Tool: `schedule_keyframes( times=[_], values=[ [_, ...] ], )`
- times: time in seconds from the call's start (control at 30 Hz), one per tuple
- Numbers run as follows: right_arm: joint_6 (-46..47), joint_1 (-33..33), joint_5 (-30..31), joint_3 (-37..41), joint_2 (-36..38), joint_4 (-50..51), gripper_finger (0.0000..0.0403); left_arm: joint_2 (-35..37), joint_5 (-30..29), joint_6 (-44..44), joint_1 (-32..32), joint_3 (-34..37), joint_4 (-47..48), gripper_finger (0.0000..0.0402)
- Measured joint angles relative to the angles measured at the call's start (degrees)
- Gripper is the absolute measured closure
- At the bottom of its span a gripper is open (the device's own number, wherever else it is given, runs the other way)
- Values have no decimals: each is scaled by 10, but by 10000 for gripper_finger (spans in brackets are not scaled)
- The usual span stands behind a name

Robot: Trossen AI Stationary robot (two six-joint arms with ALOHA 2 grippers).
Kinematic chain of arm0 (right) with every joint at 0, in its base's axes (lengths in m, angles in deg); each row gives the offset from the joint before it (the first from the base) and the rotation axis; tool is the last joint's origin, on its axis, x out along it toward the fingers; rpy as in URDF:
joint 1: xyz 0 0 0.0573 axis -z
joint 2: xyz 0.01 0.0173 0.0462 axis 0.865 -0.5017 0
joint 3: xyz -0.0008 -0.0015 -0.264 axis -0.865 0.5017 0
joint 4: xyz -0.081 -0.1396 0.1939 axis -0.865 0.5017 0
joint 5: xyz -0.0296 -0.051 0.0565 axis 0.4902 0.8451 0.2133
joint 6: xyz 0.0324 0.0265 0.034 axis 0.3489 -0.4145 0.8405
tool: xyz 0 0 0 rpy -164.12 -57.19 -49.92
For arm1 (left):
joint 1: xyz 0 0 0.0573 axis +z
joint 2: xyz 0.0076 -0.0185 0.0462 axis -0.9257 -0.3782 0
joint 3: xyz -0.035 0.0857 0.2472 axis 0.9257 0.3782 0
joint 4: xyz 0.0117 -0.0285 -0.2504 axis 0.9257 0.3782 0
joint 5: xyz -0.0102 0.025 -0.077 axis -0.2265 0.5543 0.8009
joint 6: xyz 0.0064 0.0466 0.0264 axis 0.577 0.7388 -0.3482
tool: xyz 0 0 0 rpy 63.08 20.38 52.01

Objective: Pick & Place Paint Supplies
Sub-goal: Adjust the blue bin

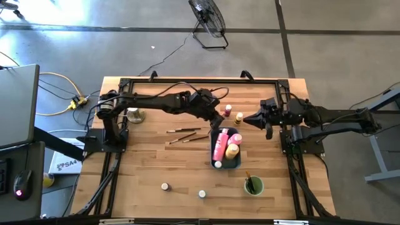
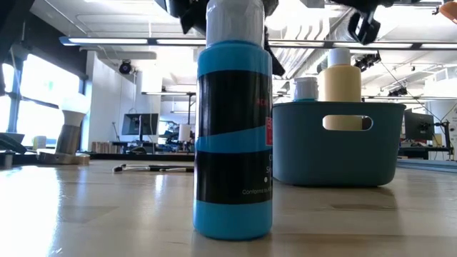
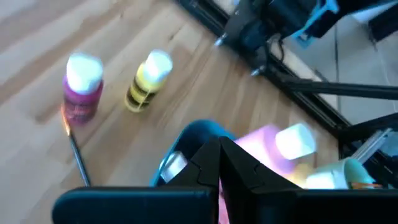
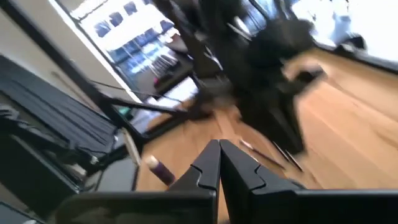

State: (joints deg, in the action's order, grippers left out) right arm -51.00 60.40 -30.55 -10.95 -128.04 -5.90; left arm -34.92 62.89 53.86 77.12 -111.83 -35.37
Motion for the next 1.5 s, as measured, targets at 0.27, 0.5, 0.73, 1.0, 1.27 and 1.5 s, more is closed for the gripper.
schedule_keyframes(
  times=[0.27, 0.5, 0.73, 1.0, 1.27, 1.5],
  values=[
    [60, 0, 19, 0, 5, 120, 401, 62, 0, 63, 0, 1, 126, 401],
    [125, 0, 12, -1, -7, 256, 401, 99, -1, 98, 0, 1, 134, 401],
    [162, 0, -11, 0, -43, 352, 401, 121, -4, 110, 0, 2, 130, 402],
    [161, -13, -17, 0, -109, 345, 401, 130, -5, 122, 0, 1, 125, 401],
    [182, -34, -41, 76, -155, 207, 401, 138, -7, 135, 0, 1, 129, 401],
    [231, -54, -23, 138, -155, 138, 401, 144, 2, 138, 0, 1, 129, 402]
  ],
)
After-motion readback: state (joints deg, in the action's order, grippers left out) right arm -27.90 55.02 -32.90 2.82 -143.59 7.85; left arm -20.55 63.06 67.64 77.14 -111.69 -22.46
